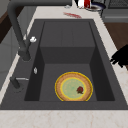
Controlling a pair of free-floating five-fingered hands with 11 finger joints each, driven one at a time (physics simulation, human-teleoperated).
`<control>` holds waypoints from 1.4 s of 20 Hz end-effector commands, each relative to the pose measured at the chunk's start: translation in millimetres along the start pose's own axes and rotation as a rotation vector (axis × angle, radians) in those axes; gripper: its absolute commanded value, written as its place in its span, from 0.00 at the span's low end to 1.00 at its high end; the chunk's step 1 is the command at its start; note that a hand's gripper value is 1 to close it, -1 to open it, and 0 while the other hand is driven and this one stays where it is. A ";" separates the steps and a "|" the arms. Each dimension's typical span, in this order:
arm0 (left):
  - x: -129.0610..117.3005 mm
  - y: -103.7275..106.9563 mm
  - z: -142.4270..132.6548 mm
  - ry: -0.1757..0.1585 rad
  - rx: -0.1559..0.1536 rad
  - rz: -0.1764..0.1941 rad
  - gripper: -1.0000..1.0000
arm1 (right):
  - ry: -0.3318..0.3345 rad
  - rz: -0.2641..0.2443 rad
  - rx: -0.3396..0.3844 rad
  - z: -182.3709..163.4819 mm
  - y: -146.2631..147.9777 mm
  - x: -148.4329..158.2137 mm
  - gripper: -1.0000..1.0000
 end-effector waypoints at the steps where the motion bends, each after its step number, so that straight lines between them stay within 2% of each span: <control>1: 0.0 0.0 0.0 0.000 0.000 0.000 0.50 | 0.015 0.004 -0.014 6.7 -12.7 32.7 1.00; 6: 0.0 0.0 0.0 0.000 0.000 0.000 0.50 | 0.020 0.002 -0.023 17.9 -24.6 70.3 1.00; 9: 0.0 0.0 0.0 0.000 0.000 0.000 0.50 | 0.024 0.009 -0.022 27.9 -19.0 91.9 1.00; 11: 0.0 0.0 0.0 0.000 0.000 0.000 0.50 | -0.004 0.042 -0.058 32.5 -10.8 99.1 1.00; 14: 0.0 0.0 0.0 0.000 0.000 0.000 0.50 | -0.009 0.009 -0.081 37.3 -4.7 122.7 1.00; 18: 0.0 0.0 0.0 0.000 0.000 0.000 0.50 | -0.020 0.014 -0.079 49.8 5.9 144.7 1.00; 22: 0.0 0.0 0.0 0.000 0.000 0.000 0.50 | 0.003 -0.018 -0.060 61.4 10.9 177.2 1.00; 28: 0.0 0.0 0.0 0.000 0.000 0.000 0.50 | 0.012 -0.023 -0.059 73.4 17.4 224.6 1.00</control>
